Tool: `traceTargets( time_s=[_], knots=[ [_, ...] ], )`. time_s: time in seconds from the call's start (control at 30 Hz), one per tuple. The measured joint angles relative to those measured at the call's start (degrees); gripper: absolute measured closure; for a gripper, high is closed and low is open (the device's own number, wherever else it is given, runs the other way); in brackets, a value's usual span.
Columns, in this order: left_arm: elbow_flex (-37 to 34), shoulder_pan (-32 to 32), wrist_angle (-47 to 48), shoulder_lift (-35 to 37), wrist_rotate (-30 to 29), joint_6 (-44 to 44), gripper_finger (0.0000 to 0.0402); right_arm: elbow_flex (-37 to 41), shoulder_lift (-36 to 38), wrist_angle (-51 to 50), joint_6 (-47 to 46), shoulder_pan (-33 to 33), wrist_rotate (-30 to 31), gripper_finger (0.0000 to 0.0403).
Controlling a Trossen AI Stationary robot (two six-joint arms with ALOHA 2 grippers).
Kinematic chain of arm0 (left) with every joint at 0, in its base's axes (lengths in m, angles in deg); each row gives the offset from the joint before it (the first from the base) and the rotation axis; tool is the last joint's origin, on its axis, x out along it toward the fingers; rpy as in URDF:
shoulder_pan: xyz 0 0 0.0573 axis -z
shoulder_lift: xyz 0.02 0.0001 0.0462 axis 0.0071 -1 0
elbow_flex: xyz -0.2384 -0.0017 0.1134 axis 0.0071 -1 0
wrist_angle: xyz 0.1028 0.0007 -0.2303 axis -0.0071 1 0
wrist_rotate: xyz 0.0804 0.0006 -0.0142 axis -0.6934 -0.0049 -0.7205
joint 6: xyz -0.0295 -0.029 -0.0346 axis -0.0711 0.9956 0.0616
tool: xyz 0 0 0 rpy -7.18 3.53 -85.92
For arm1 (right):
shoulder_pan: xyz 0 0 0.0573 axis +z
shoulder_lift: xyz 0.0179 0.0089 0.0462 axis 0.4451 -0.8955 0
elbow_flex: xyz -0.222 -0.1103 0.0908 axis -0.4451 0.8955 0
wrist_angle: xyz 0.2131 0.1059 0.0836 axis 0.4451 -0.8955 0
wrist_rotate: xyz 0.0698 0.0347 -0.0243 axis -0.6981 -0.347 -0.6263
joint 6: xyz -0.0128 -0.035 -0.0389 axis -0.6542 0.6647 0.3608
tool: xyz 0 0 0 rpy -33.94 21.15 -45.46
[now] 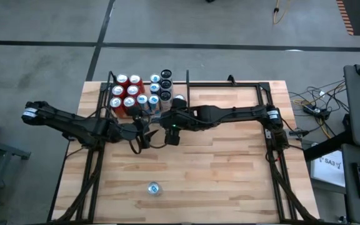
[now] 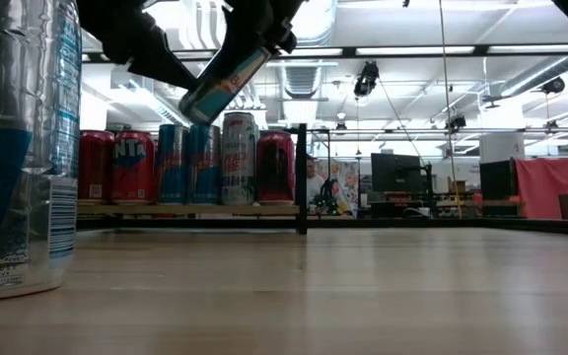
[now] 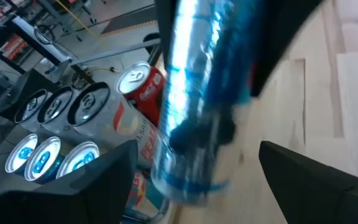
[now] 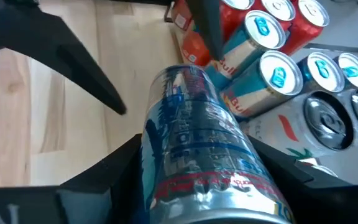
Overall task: Place canned beverage on shelf
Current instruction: Put the blue soda can on the shelf aligned with the other blue soda can
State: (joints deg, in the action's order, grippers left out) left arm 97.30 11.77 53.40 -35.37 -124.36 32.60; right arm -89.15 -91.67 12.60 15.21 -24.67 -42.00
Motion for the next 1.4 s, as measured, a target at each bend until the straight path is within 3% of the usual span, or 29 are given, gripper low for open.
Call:
traceTargets(
  time_s=[0.53,0.67,0.8,0.87,1.17,1.4],
  knots=[
    [-0.1,-0.1,-1.1,-3.3,0.9,-0.2,0.009,-1.6,-1.7,5.6,-0.2,-0.3,-4.7,0.0184],
    [-0.1,-0.1,-2.7,-3.7,-0.3,0.4,0.0122,-1.6,-1.7,5.8,0.0,-0.3,-6.6,0.0184],
    [0.0,0.0,-2.5,-3.9,-2.9,0.0,0.0191,-1.6,-1.7,6.0,1.3,-0.3,-6.9,0.0184],
    [0.0,0.0,-2.5,-3.8,-3.9,-0.5,0.0196,-1.6,-1.7,6.2,2.4,-0.4,-6.8,0.0184],
    [0.0,-0.3,-3.1,0.9,-7.9,-3.6,0.0196,-5.1,-1.2,5.9,9.6,-0.4,-6.5,0.0059],
    [-0.2,-0.9,-8.8,9.5,-7.2,-13.5,0.0196,-12.6,-1.0,6.2,19.8,-0.9,-7.1,0.0042]
  ],
)
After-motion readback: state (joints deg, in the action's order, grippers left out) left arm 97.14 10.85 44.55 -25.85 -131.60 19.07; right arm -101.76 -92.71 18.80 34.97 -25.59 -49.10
